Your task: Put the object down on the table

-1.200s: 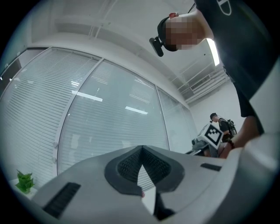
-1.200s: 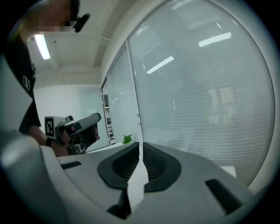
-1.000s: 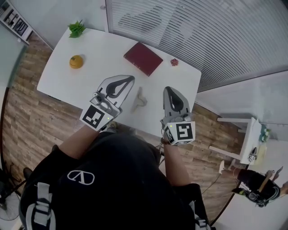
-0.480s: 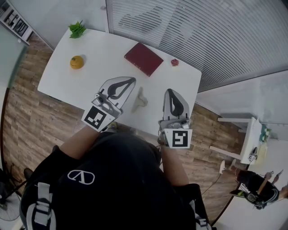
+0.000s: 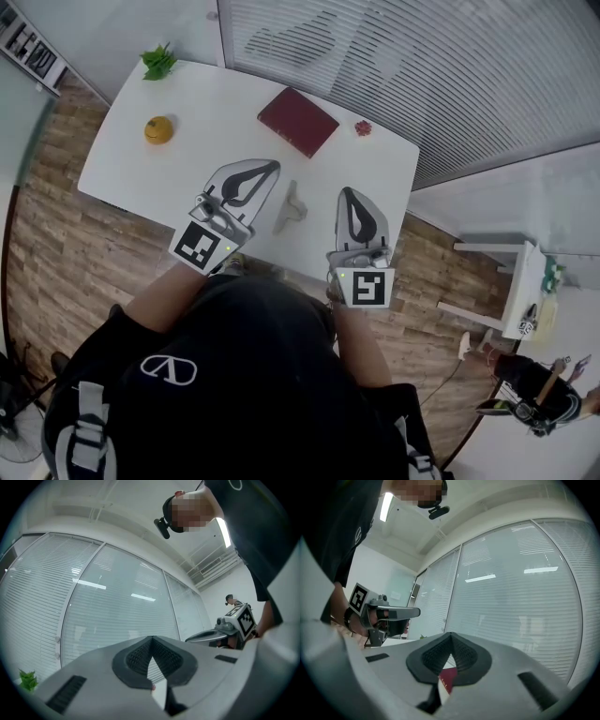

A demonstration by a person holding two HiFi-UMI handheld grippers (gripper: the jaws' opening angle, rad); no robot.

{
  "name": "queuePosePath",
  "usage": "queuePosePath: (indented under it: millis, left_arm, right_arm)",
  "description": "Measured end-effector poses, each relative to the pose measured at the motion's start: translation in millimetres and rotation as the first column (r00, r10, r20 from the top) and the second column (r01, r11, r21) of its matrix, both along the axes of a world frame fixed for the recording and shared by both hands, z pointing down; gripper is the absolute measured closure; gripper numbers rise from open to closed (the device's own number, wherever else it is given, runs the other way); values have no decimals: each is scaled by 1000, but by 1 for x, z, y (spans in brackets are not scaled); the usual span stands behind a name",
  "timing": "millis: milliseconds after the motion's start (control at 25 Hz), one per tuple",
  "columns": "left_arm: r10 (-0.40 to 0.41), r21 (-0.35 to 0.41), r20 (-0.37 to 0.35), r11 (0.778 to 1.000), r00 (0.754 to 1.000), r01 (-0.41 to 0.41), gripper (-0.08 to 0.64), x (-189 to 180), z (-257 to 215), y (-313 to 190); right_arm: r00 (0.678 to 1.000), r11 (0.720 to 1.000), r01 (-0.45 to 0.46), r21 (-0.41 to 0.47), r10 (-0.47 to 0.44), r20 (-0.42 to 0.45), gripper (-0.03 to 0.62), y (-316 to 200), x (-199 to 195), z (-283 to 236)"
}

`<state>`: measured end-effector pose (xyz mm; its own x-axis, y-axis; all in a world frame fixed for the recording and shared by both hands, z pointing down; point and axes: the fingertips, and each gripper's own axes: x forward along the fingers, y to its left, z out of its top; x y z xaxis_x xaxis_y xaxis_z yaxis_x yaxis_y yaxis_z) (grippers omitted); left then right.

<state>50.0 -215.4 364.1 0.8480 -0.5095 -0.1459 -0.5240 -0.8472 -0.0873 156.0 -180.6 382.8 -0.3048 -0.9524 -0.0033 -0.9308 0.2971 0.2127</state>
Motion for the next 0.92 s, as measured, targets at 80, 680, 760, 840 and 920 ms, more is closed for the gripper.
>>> queuePosePath:
  millis: [80,680,760,840,920]
  left_arm:
    - [0,-2,-3,1000,1000,0,555,0,0,0]
    - [3,-14,-13,1000,1000,-3,555,1,1,4]
    - [5,-13,-11,1000,1000,-5,555,1,1,4]
    - [6,-12,-10,1000,1000,-6,555,2,1,4]
    - [5,-11,-10,1000,1000,-5,555,2,2,4]
  right_arm:
    - [1000,1000,0,-1,0,-2,589,0,0,0]
    - [999,1000,-17,-19,18,47,589,0,8,-1]
    - [999,1000,-17,-21,18,44,589,1,8,-2]
    - [999,1000,-16,-19,17,44,589,2,8,-3]
    - [999,1000,-15,-20,16,46,589,2,8,-3]
